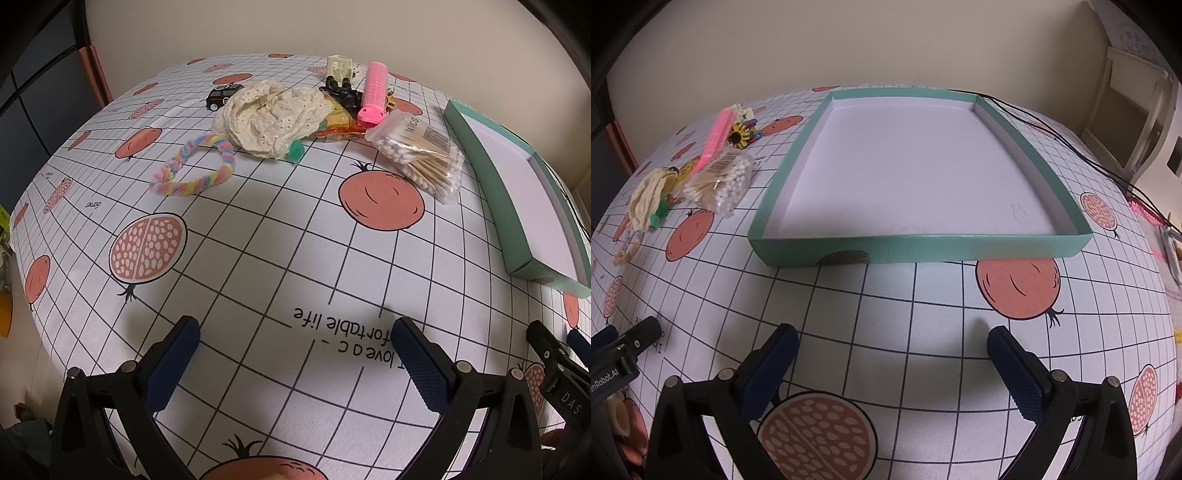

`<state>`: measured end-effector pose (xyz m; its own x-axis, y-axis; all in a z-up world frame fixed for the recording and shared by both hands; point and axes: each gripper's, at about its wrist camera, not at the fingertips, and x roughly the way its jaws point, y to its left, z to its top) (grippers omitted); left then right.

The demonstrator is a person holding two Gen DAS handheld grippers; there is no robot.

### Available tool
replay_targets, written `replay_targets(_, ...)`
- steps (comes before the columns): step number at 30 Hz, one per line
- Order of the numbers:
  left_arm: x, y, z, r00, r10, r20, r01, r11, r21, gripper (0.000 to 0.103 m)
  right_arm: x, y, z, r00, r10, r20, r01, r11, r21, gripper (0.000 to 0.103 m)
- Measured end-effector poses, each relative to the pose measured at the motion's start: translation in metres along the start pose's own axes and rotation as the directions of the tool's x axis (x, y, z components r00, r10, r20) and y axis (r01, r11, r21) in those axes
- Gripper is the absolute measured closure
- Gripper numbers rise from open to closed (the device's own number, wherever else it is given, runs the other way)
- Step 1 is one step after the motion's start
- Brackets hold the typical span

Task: Organize objects
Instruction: 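Move both tools toward the cluster of items beside the tray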

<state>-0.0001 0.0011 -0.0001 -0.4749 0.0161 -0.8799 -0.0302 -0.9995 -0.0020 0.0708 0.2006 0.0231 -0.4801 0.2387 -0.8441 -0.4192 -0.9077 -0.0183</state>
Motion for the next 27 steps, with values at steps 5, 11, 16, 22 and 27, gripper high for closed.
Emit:
replay_targets(5,0.000,0.000,0.000,1.000,-0.001,0.001,0.001,1.000,0.003,0.000,0.000,-0.001,0.000,1.000,0.001,0.000,-0.001,1.000,0.000,0.000)
replay_targets(11,-0.001,0.001,0.000,1.000,-0.002,0.003,0.002,1.000,0.005,0.000,0.000,-0.001,-0.001,1.000,-0.002,-0.001,0.002,1.000,0.005,0.000)
replay_targets(16,-0.001,0.000,-0.001,1.000,-0.004,0.011,0.004,1.000,0.009,0.000,0.000,0.000,0.000,1.000,-0.004,-0.012,0.004,1.000,0.004,0.000)
replay_targets(22,0.000,0.002,0.002,1.000,-0.011,0.022,0.011,1.000,0.004,0.000,-0.005,0.001,0.003,1.000,-0.028,0.010,0.028,0.999,-0.016,0.000)
replay_targets(27,-0.009,0.012,0.010,0.995,-0.074,0.059,0.079,0.994,-0.071,0.000,-0.023,0.003,0.016,0.998,0.002,0.071,-0.003,1.000,0.006,0.000)
